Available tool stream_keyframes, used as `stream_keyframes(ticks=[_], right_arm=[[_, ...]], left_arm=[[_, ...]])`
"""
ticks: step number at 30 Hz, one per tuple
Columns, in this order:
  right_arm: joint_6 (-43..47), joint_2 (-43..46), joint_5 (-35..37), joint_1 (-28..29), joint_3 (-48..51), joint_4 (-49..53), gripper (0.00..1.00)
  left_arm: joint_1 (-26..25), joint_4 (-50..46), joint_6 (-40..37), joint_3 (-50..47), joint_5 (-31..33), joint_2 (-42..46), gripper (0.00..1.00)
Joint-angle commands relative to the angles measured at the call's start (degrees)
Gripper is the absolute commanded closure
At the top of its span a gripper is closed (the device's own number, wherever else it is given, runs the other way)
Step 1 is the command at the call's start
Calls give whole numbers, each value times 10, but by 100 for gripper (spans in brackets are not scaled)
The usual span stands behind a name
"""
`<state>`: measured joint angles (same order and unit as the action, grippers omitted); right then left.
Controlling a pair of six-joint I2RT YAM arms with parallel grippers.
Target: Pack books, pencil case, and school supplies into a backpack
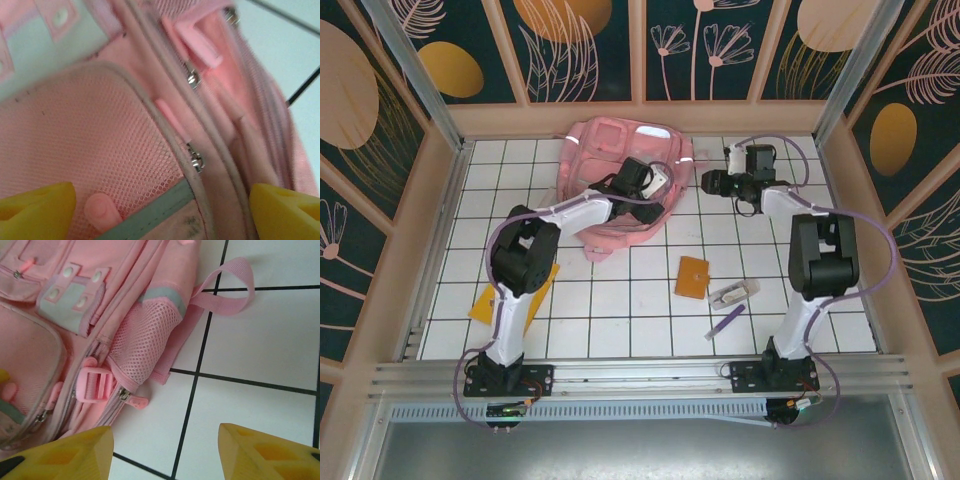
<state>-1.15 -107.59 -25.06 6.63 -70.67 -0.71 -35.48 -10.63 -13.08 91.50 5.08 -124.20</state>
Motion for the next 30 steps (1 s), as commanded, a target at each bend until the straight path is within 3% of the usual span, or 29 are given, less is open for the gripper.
stream_keyframes(ticks=[1, 2, 6, 9, 13, 18, 25, 30], right_arm=[[28, -23, -39, 1, -16, -8, 42], [23, -25, -51, 2, -12, -16, 43], [53, -34, -90, 6, -6, -10, 43], [171, -44, -121, 4, -24, 56, 43], [365, -61, -150, 0, -60, 149, 43], [493, -105, -168, 0, -124, 212, 43], [566, -108, -200, 22, -92, 155, 44], [547, -102, -195, 38, -52, 93, 45]], left_arm=[[0, -28, 43, 40, 102, -39, 16], [0, -40, 47, 51, 115, -48, 24], [-1, -86, 46, 100, 110, -65, 77], [0, -76, 40, 91, 67, -28, 98], [1, -8, 31, 25, 11, 57, 100], [9, -6, 13, 8, -58, 94, 100], [17, -12, 26, 2, -112, 124, 100], [22, -4, 43, -2, -148, 145, 100]])
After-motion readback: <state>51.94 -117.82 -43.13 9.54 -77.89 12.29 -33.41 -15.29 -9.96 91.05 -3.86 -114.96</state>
